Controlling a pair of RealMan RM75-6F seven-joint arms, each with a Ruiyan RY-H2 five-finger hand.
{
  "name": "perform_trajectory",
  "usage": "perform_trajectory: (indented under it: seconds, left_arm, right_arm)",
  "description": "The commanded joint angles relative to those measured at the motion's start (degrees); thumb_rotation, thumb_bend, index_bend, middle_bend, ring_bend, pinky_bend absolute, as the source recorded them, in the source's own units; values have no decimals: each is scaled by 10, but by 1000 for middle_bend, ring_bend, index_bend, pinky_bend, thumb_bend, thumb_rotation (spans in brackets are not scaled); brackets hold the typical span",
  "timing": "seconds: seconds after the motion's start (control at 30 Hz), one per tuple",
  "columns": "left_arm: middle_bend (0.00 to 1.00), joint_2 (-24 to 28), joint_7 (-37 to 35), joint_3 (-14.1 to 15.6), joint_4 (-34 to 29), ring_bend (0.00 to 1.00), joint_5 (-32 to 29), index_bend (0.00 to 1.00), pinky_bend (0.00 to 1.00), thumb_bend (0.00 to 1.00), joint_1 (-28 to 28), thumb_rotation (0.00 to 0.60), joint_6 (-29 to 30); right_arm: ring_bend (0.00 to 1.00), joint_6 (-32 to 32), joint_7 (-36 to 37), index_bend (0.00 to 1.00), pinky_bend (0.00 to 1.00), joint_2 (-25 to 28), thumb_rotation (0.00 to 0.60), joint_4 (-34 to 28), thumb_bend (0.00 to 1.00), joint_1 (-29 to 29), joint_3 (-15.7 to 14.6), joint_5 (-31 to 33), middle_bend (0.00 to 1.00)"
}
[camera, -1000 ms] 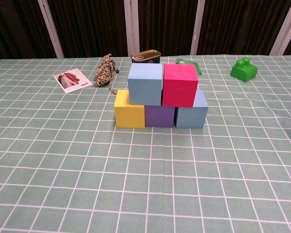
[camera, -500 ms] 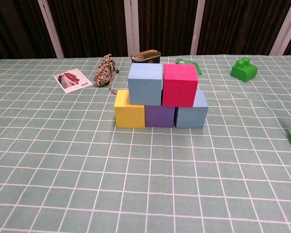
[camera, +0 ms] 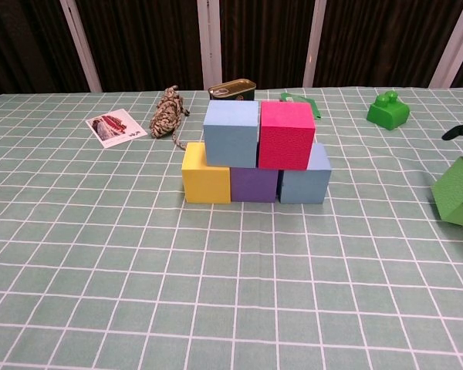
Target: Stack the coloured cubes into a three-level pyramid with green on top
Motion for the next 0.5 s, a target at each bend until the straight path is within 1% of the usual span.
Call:
perform_trajectory:
  seconds: [0.03, 0.13, 0.23, 0.3, 0.37, 0.4, 0.5]
  left_arm:
    - [74, 0, 0, -1, 0, 18, -1, 32, 41, 65, 0, 600, -2]
    - [74, 0, 1, -2, 0, 18, -1, 33, 41, 66, 1, 600, -4]
    - [74, 0, 3, -2, 0, 18, -2, 32, 39, 66, 2, 600, -6]
    - [74, 0, 4, -2, -1, 18, -3, 32, 38, 65, 2, 600, -7]
    - [74, 0, 5, -2, -1, 18, -3, 32, 37, 65, 2, 600, -8]
    - [74, 0, 6, -2, -1, 18, -3, 32, 37, 66, 3, 600, -9]
    - [74, 0, 7, -3, -2, 18, -2, 32, 37, 66, 3, 600, -10]
  right_arm:
    - [281, 5, -4, 0, 0, -4, 600, 2, 241, 4, 2, 5, 412]
    - [267, 6, -9, 0, 0, -5, 600, 4, 242, 8, 1, 13, 396]
    - [213, 2, -9, 0, 0, -5, 600, 2, 242, 9, -1, 23, 296]
    - [166, -3, -11, 0, 0, -3, 600, 1, 242, 10, -4, 30, 202]
    - [132, -8, -11, 0, 0, -1, 600, 0, 241, 11, -7, 33, 139]
    - [120, -10, -12, 0, 0, 0, 600, -1, 241, 11, -8, 34, 117]
    - [107, -12, -11, 0, 0, 5, 600, -4, 242, 12, -12, 32, 99]
